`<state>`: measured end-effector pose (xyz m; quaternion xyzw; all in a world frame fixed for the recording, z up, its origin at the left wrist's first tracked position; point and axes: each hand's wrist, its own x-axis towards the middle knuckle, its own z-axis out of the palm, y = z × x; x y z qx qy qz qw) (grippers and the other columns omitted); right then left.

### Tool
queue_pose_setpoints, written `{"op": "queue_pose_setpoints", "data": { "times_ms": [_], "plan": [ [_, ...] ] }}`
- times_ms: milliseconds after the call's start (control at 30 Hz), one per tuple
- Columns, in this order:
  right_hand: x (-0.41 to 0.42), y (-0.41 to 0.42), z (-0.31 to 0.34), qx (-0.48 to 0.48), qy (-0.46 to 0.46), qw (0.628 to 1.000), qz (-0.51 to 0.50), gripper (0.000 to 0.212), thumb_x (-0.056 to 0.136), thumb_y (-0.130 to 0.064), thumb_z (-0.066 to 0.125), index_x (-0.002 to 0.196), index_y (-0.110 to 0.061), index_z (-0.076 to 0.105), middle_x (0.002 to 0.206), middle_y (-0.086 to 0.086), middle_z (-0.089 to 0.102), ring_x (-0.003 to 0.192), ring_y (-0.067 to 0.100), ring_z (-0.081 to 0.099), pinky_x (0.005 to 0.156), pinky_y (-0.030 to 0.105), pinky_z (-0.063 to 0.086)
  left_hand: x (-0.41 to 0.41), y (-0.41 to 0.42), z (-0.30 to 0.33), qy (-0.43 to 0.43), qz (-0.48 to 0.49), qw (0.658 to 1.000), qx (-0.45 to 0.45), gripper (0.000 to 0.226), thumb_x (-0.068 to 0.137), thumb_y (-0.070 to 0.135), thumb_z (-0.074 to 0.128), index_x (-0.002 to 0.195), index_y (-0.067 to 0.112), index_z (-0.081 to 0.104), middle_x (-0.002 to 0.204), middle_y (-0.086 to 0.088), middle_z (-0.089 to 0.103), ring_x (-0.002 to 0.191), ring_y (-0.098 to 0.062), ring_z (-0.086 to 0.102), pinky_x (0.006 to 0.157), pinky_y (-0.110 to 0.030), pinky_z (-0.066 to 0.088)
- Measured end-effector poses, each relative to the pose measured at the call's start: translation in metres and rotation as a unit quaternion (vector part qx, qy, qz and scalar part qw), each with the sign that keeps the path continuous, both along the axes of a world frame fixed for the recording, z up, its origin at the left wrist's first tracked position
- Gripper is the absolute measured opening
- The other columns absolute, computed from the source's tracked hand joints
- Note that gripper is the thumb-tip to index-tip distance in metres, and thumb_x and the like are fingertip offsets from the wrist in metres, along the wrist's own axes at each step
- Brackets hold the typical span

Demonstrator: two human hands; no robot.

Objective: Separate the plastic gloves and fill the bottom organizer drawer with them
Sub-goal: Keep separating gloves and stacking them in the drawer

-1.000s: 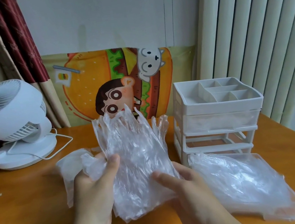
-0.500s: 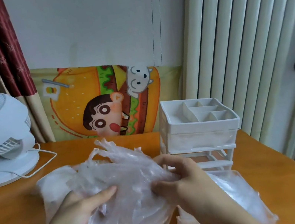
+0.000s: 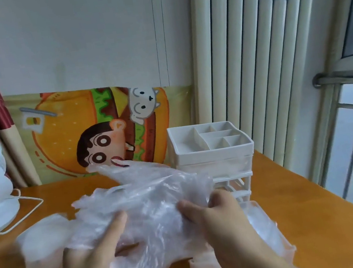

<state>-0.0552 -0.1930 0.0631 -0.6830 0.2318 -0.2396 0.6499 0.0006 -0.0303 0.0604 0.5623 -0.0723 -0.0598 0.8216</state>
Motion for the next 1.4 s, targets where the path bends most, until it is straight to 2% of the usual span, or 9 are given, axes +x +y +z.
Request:
{"op": "queue_pose_setpoints", "data": {
  "times_ms": [200, 367, 467, 600, 700, 800, 900, 1100, 1400],
  "plan": [
    [-0.023, -0.070, 0.039, 0.044, -0.065, 0.997, 0.011, 0.020, 0.091, -0.006, 0.081, 0.099, 0.007, 0.067, 0.071, 0.008, 0.072, 0.058, 0.020, 0.070, 0.050, 0.026, 0.053, 0.010, -0.039, 0.020, -0.032, -0.048, 0.997, -0.046, 0.011, 0.096, 0.014, 0.067, 0.098, 0.008, 0.077, 0.087, -0.011, 0.080, 0.067, -0.022, 0.076, 0.058, -0.032, 0.057],
    [-0.042, -0.127, 0.036, 0.092, -0.054, 0.994, 0.007, 0.011, 0.093, 0.001, 0.074, 0.099, 0.009, 0.071, 0.095, 0.018, 0.079, 0.075, 0.028, 0.078, 0.060, 0.027, 0.059, 0.009, -0.078, 0.028, -0.020, -0.130, 0.991, 0.011, 0.014, 0.097, 0.012, 0.068, 0.107, 0.004, 0.074, 0.101, -0.019, 0.076, 0.071, -0.030, 0.076, 0.060, -0.037, 0.063],
    [-0.046, -0.156, 0.003, 0.029, 0.050, 0.998, -0.004, 0.021, 0.093, -0.007, 0.079, 0.109, 0.006, 0.074, 0.097, 0.020, 0.080, 0.082, 0.030, 0.078, 0.074, 0.043, 0.065, 0.007, -0.089, 0.012, -0.077, -0.068, 0.979, 0.179, 0.015, 0.098, 0.023, 0.068, 0.112, 0.016, 0.068, 0.096, -0.007, 0.077, 0.077, -0.025, 0.077, 0.067, -0.037, 0.062],
    [-0.040, -0.165, -0.029, -0.062, 0.149, 0.987, -0.002, 0.009, 0.091, -0.003, 0.076, 0.095, 0.005, 0.076, 0.080, 0.018, 0.076, 0.064, 0.025, 0.073, 0.058, 0.039, 0.063, -0.018, -0.089, 0.014, -0.370, 0.128, 0.878, 0.274, 0.014, 0.092, 0.022, 0.067, 0.099, 0.029, 0.058, 0.093, 0.012, 0.062, 0.090, -0.008, 0.061, 0.071, -0.017, 0.045],
    [-0.034, -0.166, -0.034, -0.090, 0.157, 0.983, 0.030, 0.008, 0.089, 0.001, 0.074, 0.092, 0.008, 0.075, 0.082, 0.025, 0.077, 0.060, 0.027, 0.073, 0.054, 0.033, 0.061, -0.033, -0.116, 0.027, -0.515, -0.012, 0.793, 0.325, 0.008, 0.091, 0.022, 0.067, 0.089, 0.029, 0.064, 0.083, 0.015, 0.062, 0.086, -0.007, 0.062, 0.070, -0.012, 0.046],
    [-0.025, -0.170, -0.037, -0.138, 0.167, 0.976, 0.032, 0.013, 0.087, -0.004, 0.073, 0.090, 0.009, 0.073, 0.077, 0.022, 0.075, 0.063, 0.031, 0.075, 0.059, 0.041, 0.065, -0.019, -0.149, 0.011, -0.445, -0.169, 0.721, 0.503, 0.014, 0.096, 0.033, 0.066, 0.110, 0.034, 0.068, 0.101, 0.018, 0.064, 0.090, -0.002, 0.060, 0.076, -0.012, 0.046],
    [-0.023, -0.174, -0.041, -0.180, 0.186, 0.966, 0.024, 0.014, 0.082, -0.006, 0.069, 0.085, 0.007, 0.071, 0.081, 0.022, 0.076, 0.070, 0.036, 0.075, 0.060, 0.037, 0.062, 0.001, -0.164, -0.021, -0.358, -0.235, 0.604, 0.672, 0.065, 0.087, 0.068, 0.059, 0.143, 0.037, 0.047, 0.131, 0.015, 0.047, 0.117, -0.013, 0.055, 0.100, -0.035, 0.049],
    [-0.019, -0.180, -0.043, -0.298, 0.236, 0.924, 0.042, 0.011, 0.089, -0.009, 0.065, 0.080, -0.004, 0.061, 0.076, 0.007, 0.065, 0.060, 0.021, 0.058, 0.044, 0.027, 0.045, 0.020, -0.165, -0.029, -0.284, -0.262, 0.558, 0.734, 0.124, 0.057, 0.095, 0.061, 0.159, 0.044, 0.012, 0.160, 0.014, 0.022, 0.135, -0.021, 0.045, 0.099, -0.039, 0.052],
    [-0.015, -0.171, -0.045, -0.517, 0.299, 0.802, 0.021, 0.011, 0.093, -0.015, 0.070, 0.090, -0.016, 0.059, 0.082, 0.002, 0.062, 0.069, 0.022, 0.064, 0.053, 0.030, 0.054, 0.022, -0.175, -0.036, -0.348, -0.215, 0.478, 0.777, 0.081, 0.083, 0.060, 0.072, 0.150, 0.034, 0.035, 0.137, 0.009, 0.054, 0.084, -0.011, 0.064, 0.069, -0.032, 0.062]
  ]
}}
